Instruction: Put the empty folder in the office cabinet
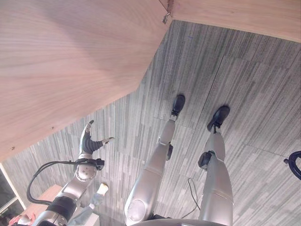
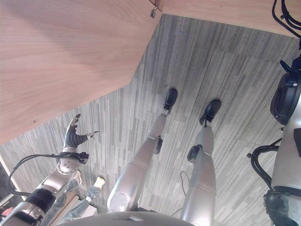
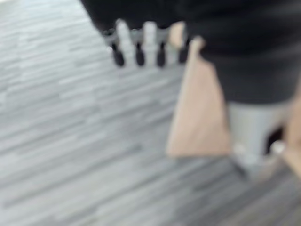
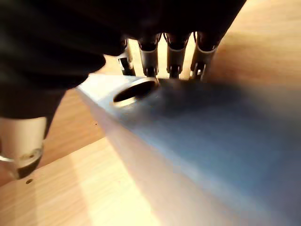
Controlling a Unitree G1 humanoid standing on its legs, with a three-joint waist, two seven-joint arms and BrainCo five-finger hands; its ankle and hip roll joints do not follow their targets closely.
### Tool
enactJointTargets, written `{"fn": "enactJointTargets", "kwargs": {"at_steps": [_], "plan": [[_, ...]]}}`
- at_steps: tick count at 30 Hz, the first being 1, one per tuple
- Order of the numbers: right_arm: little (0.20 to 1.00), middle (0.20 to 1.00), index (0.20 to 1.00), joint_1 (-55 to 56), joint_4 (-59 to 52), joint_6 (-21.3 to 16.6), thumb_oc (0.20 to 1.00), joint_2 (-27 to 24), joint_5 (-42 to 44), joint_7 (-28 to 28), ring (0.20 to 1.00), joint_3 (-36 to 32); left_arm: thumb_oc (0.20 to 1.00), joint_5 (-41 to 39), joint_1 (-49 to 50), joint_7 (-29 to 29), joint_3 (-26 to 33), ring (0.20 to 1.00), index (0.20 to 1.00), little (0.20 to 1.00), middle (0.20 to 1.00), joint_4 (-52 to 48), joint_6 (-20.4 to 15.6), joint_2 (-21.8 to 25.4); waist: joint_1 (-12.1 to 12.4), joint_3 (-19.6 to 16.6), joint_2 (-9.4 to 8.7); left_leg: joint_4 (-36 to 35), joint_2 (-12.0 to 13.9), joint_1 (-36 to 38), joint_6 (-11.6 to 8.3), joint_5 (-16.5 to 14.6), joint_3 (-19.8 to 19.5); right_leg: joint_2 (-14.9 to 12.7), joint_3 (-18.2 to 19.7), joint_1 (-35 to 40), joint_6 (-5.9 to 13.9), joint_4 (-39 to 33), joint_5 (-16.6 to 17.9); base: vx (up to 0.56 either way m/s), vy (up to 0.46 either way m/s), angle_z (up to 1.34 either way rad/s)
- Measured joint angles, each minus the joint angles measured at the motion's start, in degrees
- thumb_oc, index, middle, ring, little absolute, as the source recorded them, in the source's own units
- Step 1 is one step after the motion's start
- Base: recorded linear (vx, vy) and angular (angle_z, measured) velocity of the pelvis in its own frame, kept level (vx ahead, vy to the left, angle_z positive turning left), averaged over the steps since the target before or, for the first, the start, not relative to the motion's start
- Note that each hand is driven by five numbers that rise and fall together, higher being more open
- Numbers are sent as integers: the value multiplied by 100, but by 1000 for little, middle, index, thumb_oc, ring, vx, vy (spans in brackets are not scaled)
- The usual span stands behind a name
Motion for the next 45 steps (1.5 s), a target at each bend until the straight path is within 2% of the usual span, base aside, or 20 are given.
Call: {"fn": "enactJointTargets", "kwargs": {"at_steps": [10,16,20,23,24,26,28,31,45], "plan": [[1000,1000,1000,-174,277,166,1000,-123,200,46,1000,153,1000,-6,0,-13,1,1000,1000,1000,1000,-11,18,0,-186,-5,-46,0,2,-42,1,1,5,4,1,-44,3,0,5,0,0,0],[1000,1000,1000,-177,353,178,1000,-123,138,-357,1000,145,1000,-6,0,8,0,1000,1000,1000,1000,3,36,0,-196,-41,-125,1,3,-53,2,2,5,5,2,-58,3,0,5,0,0,0],[1000,1000,1000,-177,342,351,1000,-124,141,-424,1000,164,1000,-4,-2,11,3,1000,1000,1000,1000,21,68,-2,-204,-59,-159,1,2,-55,1,2,4,5,2,-57,9,0,9,0,0,0],[1000,1000,1000,-174,352,443,1000,-143,182,-267,1000,302,1000,-5,-2,8,5,1000,1000,1000,1000,20,68,-2,-213,-59,-159,2,3,-56,2,2,7,5,2,-57,15,0,13,20,-12,0],[1000,1000,1000,-122,402,603,1000,-204,204,-22,1000,696,1000,-8,-1,-22,41,1000,1000,1000,1000,8,62,-1,-223,-60,-162,10,4,-56,2,2,12,5,3,-55,19,0,16,0,0,0],[1000,1000,1000,-131,542,718,1000,-271,198,289,1000,1074,1000,-12,17,-55,134,1000,1000,1000,1000,2,53,-2,-231,-63,-167,9,12,-59,16,-14,12,11,9,-55,20,-3,17,28,-12,-1],[1000,1000,1000,-159,579,879,1000,-321,202,631,1000,1124,1000,-27,43,-126,214,1000,1000,1000,1000,13,61,1,-258,-69,-180,27,11,-83,28,-16,18,13,15,-63,8,-19,35,-5,2,-1],[1000,1000,1000,-304,805,913,1000,-336,200,734,1000,1113,1000,-128,43,-167,197,1000,1000,1000,1000,16,51,-9,-263,-78,-198,50,10,-109,27,0,22,19,11,-75,6,-31,62,-44,9,0],[1000,1000,1000,-438,1039,902,1000,-295,179,202,1000,826,1000,-123,3,-125,87,1000,1000,1000,1000,181,82,-13,-211,-98,-235,54,10,-128,20,-8,-1,25,8,-55,17,-81,78,-3,0,0]]}}
